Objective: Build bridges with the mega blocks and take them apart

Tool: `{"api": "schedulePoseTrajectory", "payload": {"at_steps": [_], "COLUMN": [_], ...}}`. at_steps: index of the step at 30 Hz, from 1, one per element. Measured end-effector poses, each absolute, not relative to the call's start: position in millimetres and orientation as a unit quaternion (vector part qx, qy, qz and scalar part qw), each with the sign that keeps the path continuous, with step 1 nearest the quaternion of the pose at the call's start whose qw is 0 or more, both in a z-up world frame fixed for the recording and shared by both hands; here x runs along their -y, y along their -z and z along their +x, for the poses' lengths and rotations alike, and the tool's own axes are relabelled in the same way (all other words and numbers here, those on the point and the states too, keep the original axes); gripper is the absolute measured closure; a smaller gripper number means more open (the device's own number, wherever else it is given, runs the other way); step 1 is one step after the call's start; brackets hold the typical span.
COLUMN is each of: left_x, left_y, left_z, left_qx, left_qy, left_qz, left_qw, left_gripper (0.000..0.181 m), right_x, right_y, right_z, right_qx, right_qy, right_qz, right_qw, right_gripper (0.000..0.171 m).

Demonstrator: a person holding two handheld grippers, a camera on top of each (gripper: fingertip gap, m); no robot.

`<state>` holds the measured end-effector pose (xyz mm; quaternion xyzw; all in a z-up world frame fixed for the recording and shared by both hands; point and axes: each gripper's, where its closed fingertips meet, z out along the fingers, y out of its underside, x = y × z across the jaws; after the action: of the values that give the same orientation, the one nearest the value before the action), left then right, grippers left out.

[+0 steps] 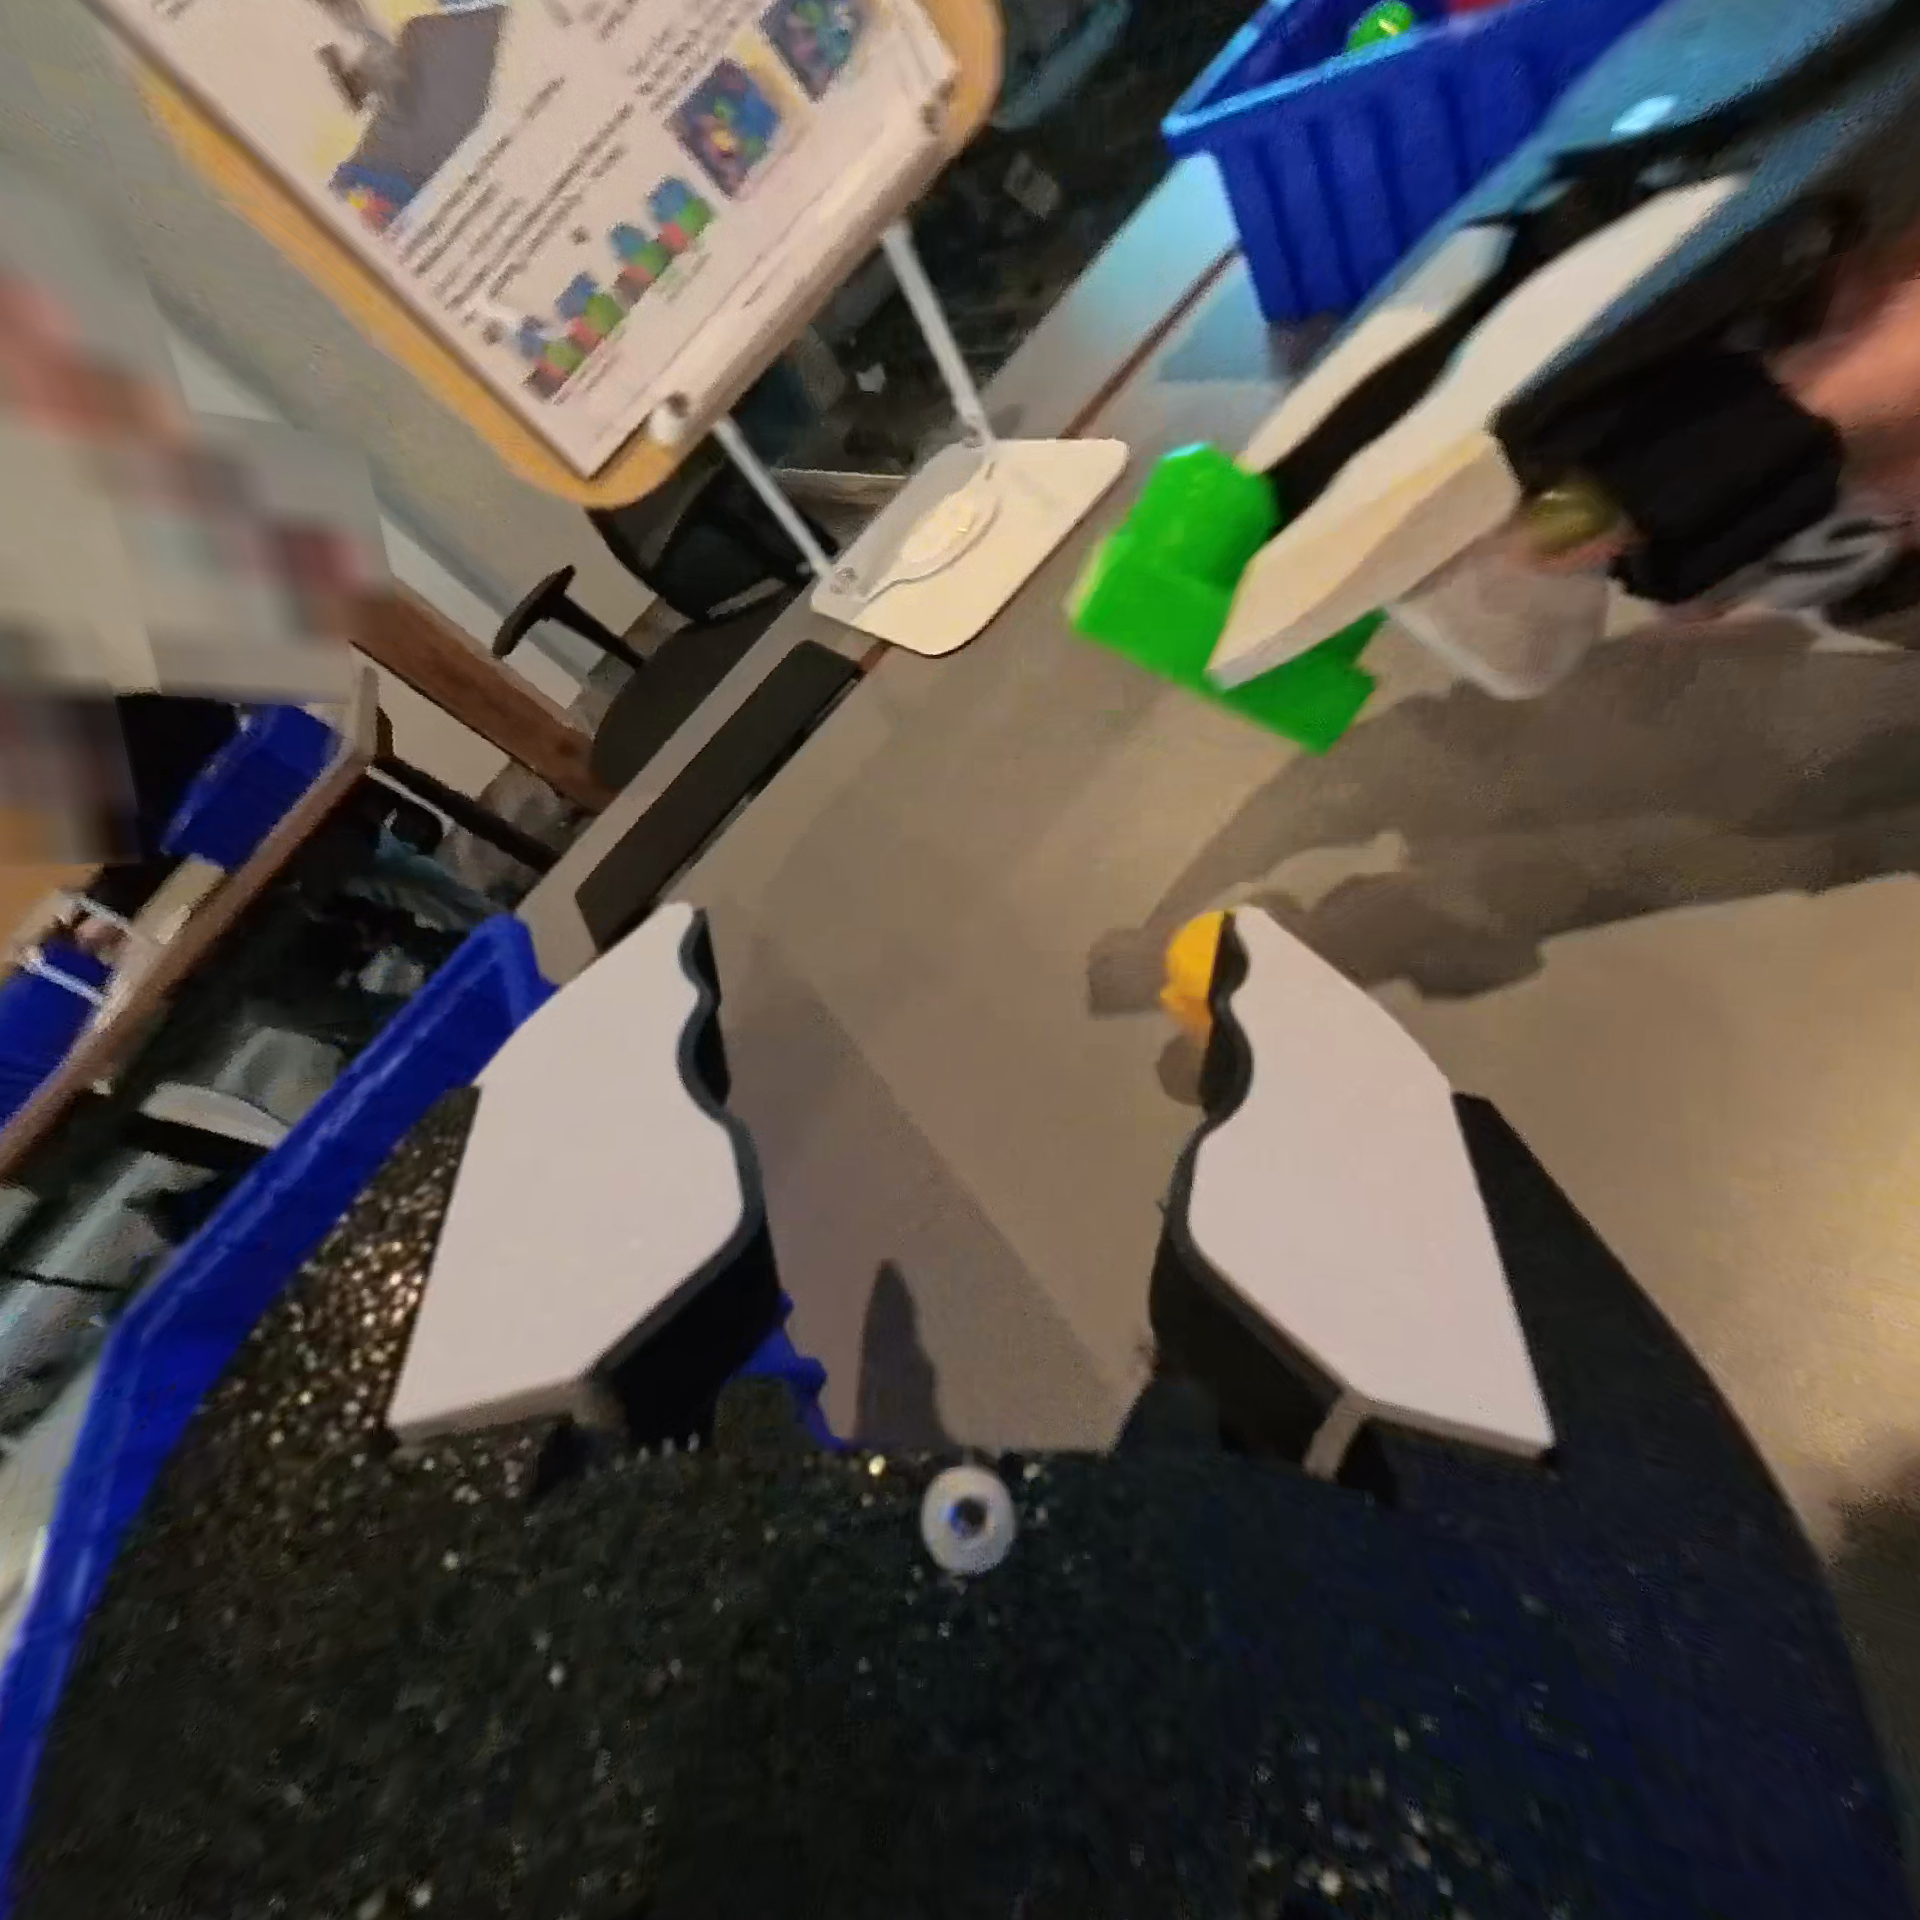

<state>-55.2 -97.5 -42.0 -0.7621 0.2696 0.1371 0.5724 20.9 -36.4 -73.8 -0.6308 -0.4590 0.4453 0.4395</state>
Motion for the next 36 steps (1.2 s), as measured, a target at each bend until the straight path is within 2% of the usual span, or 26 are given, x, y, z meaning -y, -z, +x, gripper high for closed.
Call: {"api": "schedulePoseTrajectory", "payload": {"at_steps": [4, 8, 14, 23, 26, 29, 33, 36], "left_x": [108, 123, 152, 193, 193, 196, 212, 218], "left_y": [30, 18, 3, 10, 27, 59, 96, 104], "left_z": [-93, -129, -195, -265, -268, -266, -255, -237], "left_qx": [-0.196, -0.141, -0.061, 0.001, -0.046, -0.16, -0.274, -0.327], "left_qy": [-0.122, -0.135, -0.17, -0.18, -0.168, -0.134, -0.013, 0.085], "left_qz": [-0.783, -0.79, -0.797, -0.836, -0.862, -0.903, -0.928, -0.915], "left_qw": [0.577, 0.582, 0.577, 0.518, 0.476, 0.375, 0.253, 0.219], "left_gripper": [0.091, 0.092, 0.099, 0.109, 0.113, 0.118, 0.113, 0.124], "right_x": [-5, -14, -9, -5, -3, -1, 3, 5], "right_y": [101, 126, 138, 138, 138, 139, 137, 136], "right_z": [48, 53, 44, 39, 37, 35, 32, 31], "right_qx": [0.469, 0.486, 0.512, 0.511, 0.51, 0.51, 0.513, 0.517], "right_qy": [-0.277, -0.217, -0.199, -0.219, -0.232, -0.243, -0.252, -0.25], "right_qz": [-0.701, -0.727, -0.717, -0.71, -0.708, -0.706, -0.701, -0.699], "right_qw": [0.461, 0.435, 0.43, 0.431, 0.431, 0.427, 0.426, 0.427], "right_gripper": [0.136, 0.136, 0.135, 0.135, 0.135, 0.135, 0.135, 0.135]}}
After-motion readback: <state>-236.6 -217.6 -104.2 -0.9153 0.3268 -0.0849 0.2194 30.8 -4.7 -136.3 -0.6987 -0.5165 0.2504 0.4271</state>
